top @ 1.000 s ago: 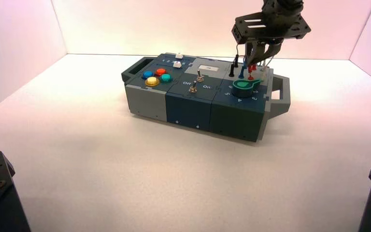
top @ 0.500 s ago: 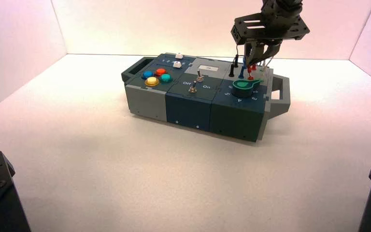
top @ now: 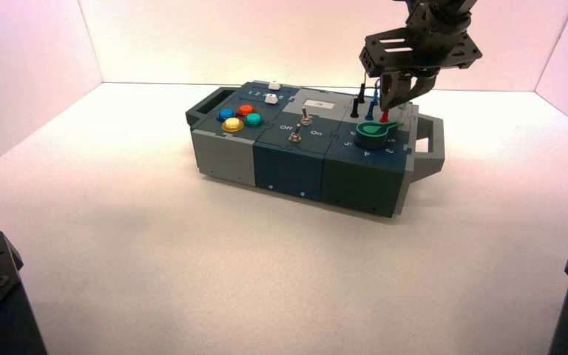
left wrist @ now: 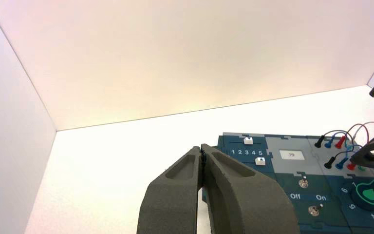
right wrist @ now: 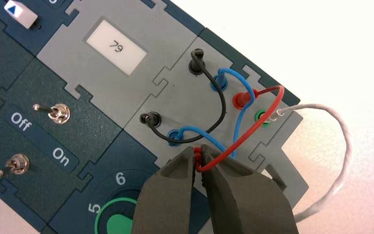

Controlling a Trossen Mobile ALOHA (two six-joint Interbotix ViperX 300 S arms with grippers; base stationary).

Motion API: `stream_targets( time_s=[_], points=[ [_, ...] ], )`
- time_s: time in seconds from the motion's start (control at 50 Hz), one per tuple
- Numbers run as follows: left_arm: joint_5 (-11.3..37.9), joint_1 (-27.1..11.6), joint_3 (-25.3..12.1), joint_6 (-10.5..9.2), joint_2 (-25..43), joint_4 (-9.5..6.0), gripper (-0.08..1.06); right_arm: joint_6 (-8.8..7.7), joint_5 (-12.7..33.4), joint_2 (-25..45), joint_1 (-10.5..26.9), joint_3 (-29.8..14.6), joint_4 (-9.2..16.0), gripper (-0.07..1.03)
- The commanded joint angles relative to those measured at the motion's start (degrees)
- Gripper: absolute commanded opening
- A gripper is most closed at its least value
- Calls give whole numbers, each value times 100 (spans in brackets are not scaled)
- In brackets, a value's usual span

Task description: Insert the red wire.

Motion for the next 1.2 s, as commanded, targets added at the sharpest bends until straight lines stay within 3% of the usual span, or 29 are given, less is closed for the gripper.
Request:
stream_targets(
  time_s=[0.02, 1.04, 1.1, 1.2],
  points=[
    [-88, 35, -193, -9, 18, -9, -3, 26, 35, -70, 35, 9, 26, -2],
    [-97, 44, -176, 9, 0, 0, -3, 0, 149, 264, 35, -88, 26, -2],
    [-97, 35, -176, 9, 0, 9, -3, -9, 158, 264, 44, -88, 26, 2],
    [-97, 53, -176, 18, 0, 18, -3, -26, 158, 246, 44, -97, 26, 21]
  ],
)
